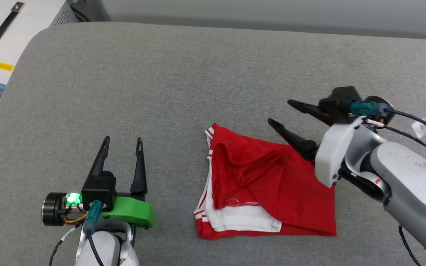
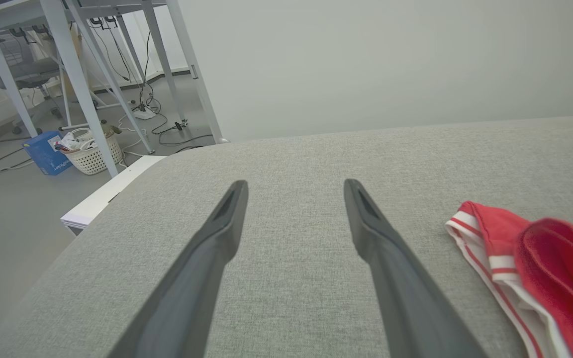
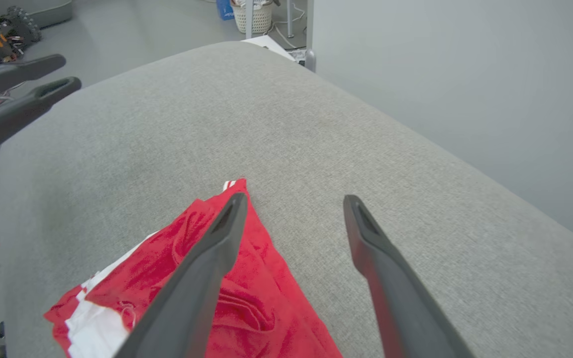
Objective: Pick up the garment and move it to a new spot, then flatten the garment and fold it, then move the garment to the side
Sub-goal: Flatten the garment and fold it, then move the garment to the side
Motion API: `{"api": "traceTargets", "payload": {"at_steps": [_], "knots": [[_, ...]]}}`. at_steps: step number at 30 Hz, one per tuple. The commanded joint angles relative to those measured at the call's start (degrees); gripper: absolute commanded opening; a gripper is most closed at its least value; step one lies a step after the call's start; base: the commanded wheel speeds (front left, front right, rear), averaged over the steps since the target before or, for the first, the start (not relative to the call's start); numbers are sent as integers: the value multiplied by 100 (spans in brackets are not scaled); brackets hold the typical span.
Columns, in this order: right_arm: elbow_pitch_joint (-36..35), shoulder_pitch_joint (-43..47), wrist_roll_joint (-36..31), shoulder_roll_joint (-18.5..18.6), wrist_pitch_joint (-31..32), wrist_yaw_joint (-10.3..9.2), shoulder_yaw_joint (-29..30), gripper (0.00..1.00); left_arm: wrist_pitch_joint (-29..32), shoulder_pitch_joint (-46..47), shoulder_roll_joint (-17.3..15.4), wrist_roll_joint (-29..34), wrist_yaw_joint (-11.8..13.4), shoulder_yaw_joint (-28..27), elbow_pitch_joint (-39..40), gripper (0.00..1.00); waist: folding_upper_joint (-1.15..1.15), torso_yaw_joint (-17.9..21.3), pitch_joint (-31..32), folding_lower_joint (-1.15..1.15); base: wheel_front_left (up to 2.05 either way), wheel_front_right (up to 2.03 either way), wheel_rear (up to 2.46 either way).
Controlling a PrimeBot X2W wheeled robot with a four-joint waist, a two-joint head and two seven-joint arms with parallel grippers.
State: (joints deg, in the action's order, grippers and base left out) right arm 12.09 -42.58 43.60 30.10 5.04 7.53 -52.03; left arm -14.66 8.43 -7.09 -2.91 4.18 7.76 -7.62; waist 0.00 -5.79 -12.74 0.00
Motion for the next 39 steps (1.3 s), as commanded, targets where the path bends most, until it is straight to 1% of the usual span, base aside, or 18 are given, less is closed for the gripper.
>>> {"api": "traceTargets", "payload": {"at_steps": [1,4,8,9,13,15,19,23,29,33,39], "knots": [[32,237,-226,7,-251,-4,274,100,-34,-88,-28,42,-10,-25,33,100,0,214,210,0,0,0,0],[139,623,-775,-81,-776,-4,1040,100,-34,-162,-47,48,-12,-49,68,100,0,314,307,0,0,0,0],[234,1213,-1607,-383,-1380,-4,2184,100,-34,-265,-61,49,-15,-71,121,100,0,429,427,0,0,0,0],[232,1400,-1769,-520,-1505,-4,2507,100,-34,-292,-63,51,-17,-72,137,100,0,453,458,0,0,0,0],[32,2005,-2407,-977,-1782,-4,3465,100,-34,-395,-75,46,-9,-95,193,100,0,546,557,0,0,0,0],[-131,2297,-2679,-1182,-1860,-4,3841,100,-34,-440,-80,35,-15,-105,219,100,0,575,598,0,0,0,0],[-435,2866,-2948,-1600,-1935,-4,4464,100,-34,-531,-81,19,-33,-106,274,100,0,603,671,0,0,0,0],[-707,3388,-3151,-1896,-1967,-4,4796,100,-34,-613,-77,4,-39,-108,314,100,0,605,734,0,0,0,0],[-969,4009,-3305,-2204,-1980,-4,4999,100,-34,-738,-67,-40,-47,-123,330,100,0,586,814,0,0,0,0],[-1036,4278,-3388,-2274,-1981,-4,5004,100,-34,-817,-58,-92,-68,-137,306,100,0,573,846,0,0,0,0],[-1017,4406,-3420,-2314,-1967,-4,5027,100,-34,-850,-57,-118,-88,-146,265,100,0,551,900,0,0,0,0]]}}
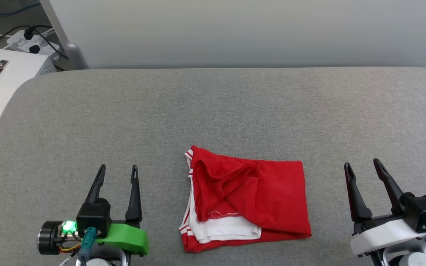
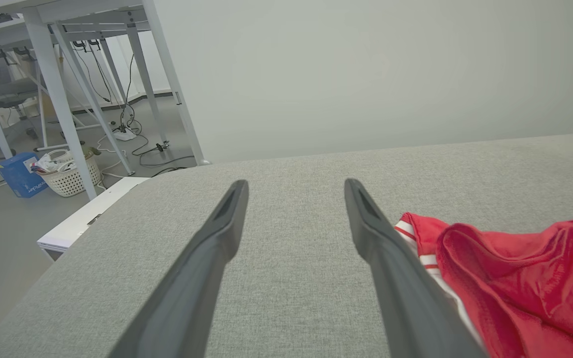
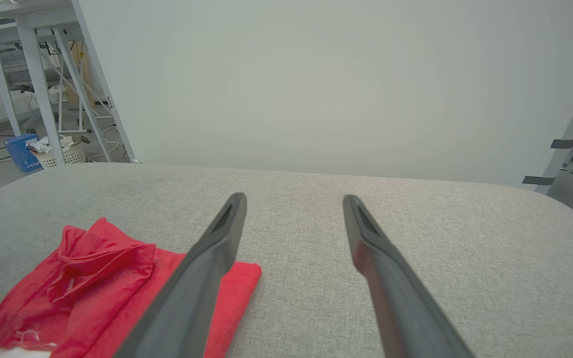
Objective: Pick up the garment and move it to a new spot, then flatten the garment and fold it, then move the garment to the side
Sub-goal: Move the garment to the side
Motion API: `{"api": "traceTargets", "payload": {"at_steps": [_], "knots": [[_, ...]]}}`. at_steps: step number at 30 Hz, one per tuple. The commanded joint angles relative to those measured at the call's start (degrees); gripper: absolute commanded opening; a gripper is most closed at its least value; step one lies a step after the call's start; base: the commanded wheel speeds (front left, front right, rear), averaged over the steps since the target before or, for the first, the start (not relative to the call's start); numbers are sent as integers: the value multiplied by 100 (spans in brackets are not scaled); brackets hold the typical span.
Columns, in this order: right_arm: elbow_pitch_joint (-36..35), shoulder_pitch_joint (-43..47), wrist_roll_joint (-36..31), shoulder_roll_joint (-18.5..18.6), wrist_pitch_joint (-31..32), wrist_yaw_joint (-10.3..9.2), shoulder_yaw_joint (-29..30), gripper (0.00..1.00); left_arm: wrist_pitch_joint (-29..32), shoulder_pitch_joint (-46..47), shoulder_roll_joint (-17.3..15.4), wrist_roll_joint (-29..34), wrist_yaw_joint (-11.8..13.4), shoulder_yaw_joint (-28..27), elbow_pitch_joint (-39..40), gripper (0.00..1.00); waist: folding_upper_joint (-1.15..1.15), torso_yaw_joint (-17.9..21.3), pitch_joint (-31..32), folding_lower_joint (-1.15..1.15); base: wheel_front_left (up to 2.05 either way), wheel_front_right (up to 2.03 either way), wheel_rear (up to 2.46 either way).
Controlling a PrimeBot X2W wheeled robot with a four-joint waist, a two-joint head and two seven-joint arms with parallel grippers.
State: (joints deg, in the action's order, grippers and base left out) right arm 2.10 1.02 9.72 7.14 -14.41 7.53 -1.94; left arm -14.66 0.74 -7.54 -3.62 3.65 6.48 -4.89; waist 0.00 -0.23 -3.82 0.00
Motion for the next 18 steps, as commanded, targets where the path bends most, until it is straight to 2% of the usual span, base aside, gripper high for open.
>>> {"api": "traceTargets", "payload": {"at_steps": [1,7,11,14,18], "knots": [[-16,35,-39,-14,-17,-4,26,100,-34,-81,-10,-48,-37,-15,-12,100,0,-10,15,0,0,0,0],[-166,-304,-150,206,-9,-4,15,100,-34,-27,-7,-62,-54,-23,-35,100,0,-44,-14,0,0,0,0],[-266,-858,-59,595,274,-4,-84,100,-34,35,4,-68,-69,-19,-41,100,0,-103,-77,0,0,0,0],[-157,-1222,350,1023,1142,-4,-466,100,-34,75,17,-70,-86,-6,-44,100,0,-164,-142,0,0,0,0],[-90,-1569,1339,1590,2688,-4,-995,100,-34,139,44,-78,-95,0,-66,100,0,-260,-241,0,0,0,0]]}}
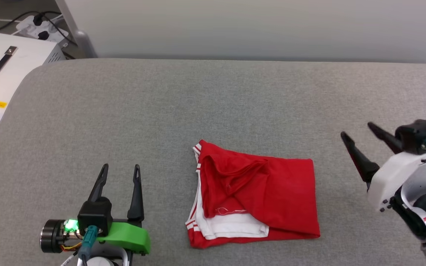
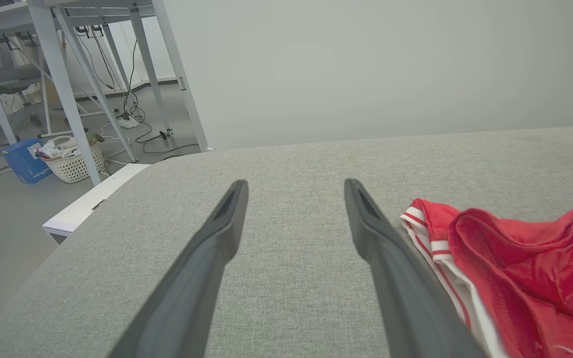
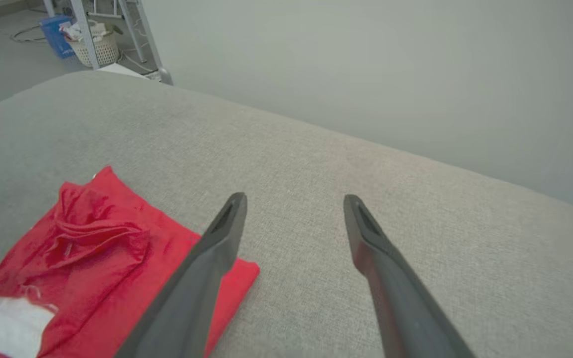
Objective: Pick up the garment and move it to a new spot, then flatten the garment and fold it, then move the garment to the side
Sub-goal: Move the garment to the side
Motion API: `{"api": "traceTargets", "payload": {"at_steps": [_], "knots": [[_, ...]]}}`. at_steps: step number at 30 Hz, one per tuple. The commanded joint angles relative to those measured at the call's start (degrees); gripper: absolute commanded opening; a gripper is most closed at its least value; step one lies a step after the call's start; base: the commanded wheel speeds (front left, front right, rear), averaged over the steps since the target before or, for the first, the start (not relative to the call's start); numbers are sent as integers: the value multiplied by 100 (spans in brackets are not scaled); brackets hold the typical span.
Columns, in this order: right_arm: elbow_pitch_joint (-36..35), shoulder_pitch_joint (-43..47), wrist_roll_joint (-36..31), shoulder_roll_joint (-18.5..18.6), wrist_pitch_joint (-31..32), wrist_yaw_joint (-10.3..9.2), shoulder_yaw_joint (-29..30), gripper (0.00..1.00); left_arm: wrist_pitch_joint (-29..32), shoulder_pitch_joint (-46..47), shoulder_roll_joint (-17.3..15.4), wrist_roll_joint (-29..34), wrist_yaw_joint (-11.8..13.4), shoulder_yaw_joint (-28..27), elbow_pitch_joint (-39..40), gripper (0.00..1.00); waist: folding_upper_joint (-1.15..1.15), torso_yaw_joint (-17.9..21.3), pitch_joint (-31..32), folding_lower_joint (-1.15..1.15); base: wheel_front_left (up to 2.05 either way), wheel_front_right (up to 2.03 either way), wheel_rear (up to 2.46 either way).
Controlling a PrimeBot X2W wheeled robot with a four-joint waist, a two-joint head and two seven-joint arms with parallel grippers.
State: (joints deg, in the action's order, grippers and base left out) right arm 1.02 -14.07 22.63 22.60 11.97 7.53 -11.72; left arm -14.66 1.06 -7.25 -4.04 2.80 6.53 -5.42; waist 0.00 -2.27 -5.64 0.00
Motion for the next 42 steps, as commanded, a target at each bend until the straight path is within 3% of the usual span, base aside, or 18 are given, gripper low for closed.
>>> {"api": "traceTargets", "payload": {"at_steps": [1,5,11,25,26,27,35,42], "knots": [[22,-112,318,226,480,-4,-160,100,-34,130,24,-38,-12,-5,-13,100,0,-84,-94,0,0,0,0],[-3,-153,1280,673,1738,-4,-524,100,-34,212,59,-42,-29,5,-11,100,0,-181,-234,0,0,0,0],[97,-76,2204,704,2694,-4,-616,100,-34,409,129,-28,-75,66,-15,100,0,-395,-521,0,0,0,0],[875,-333,2400,390,2744,-4,-1519,100,-34,781,195,18,-136,23,-53,100,0,-713,-1029,0,0,0,0],[876,-345,2416,403,2642,-4,-1586,29,-34,789,199,22,-134,15,-57,100,0,-714,-1030,0,0,0,0],[854,-370,2417,420,2548,-4,-1640,0,-34,789,203,24,-130,5,-60,100,0,-707,-1026,0,0,0,0],[466,-828,2262,662,1641,-4,-1823,0,-34,675,223,37,-115,-66,-119,100,0,-481,-758,0,0,0,0],[-193,-1238,1564,1187,1308,-4,-2098,0,-34,513,199,61,-130,-119,-85,100,0,49,-597,0,0,0,0]]}}
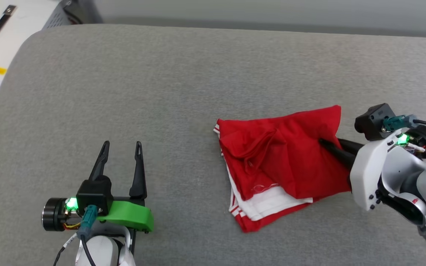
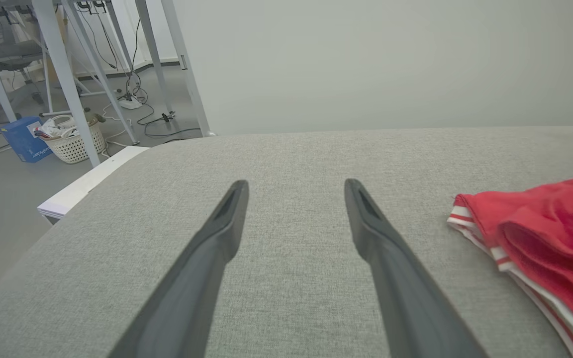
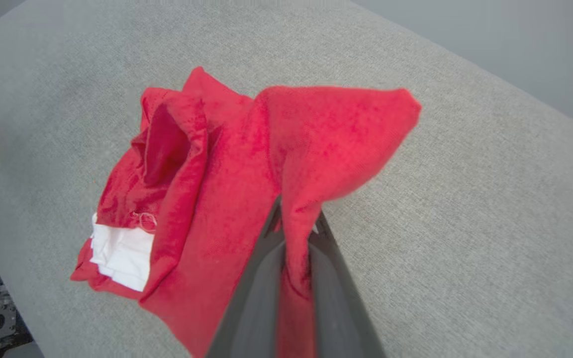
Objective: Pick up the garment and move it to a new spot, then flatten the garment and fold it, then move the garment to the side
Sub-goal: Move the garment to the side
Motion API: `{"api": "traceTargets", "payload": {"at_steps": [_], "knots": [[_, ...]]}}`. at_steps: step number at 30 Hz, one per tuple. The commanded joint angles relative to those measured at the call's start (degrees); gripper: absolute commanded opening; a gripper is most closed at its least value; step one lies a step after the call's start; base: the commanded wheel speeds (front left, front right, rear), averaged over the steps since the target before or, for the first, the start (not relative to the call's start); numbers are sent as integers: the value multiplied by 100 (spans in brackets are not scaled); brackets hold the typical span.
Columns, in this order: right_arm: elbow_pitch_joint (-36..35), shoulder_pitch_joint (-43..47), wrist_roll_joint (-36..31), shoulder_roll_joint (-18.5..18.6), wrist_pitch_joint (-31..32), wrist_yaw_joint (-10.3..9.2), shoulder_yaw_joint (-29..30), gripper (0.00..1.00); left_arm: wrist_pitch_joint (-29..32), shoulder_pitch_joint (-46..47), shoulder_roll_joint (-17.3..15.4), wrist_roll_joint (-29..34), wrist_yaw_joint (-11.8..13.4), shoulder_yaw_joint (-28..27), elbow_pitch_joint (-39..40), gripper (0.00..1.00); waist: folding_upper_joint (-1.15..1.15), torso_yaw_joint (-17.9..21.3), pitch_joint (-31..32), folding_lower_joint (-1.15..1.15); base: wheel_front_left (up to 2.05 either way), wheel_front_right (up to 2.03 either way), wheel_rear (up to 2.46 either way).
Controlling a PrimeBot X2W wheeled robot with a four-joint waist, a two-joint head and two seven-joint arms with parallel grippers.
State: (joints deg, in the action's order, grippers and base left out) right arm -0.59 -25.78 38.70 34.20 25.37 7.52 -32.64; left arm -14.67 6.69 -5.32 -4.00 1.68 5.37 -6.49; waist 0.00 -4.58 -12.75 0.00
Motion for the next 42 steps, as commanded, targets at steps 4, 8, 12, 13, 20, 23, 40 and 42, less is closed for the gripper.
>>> {"api": "traceTargets", "payload": {"at_steps": [4,8,12,13,20,23,40,42], "knots": [[-364,-160,-297,345,-2,-3,-60,0,-33,-71,-14,84,-26,-17,67,100,0,696,107,0,0,0,0],[-506,-168,-322,518,23,-3,66,0,-33,-32,-27,110,-31,-20,101,100,0,1137,40,0,0,0,0],[-545,-203,-394,673,30,-3,216,0,-33,63,-59,141,-55,-17,121,100,0,1518,-94,0,0,0,0],[-541,-210,-392,687,31,-3,252,0,-33,87,-69,149,-60,-17,131,100,0,1595,-135,0,0,0,0],[-62,-372,-437,852,-80,-3,698,0,-33,315,-196,237,-88,-13,265,100,0,1919,-593,0,0,0,0],[383,-555,-458,1014,-122,-3,825,0,-33,436,-270,270,-105,-15,375,100,0,1917,-850,0,0,0,0],[3472,-2270,-1273,1500,-716,-3,1326,0,-33,1017,-505,363,-36,-49,1022,100,0,1649,-2000,0,0,0,0],[3703,-2405,-1425,1431,-781,-3,1391,0,-33,1027,-523,356,-21,-63,1054,100,0,1651,-2033,0,0,0,0]]}}
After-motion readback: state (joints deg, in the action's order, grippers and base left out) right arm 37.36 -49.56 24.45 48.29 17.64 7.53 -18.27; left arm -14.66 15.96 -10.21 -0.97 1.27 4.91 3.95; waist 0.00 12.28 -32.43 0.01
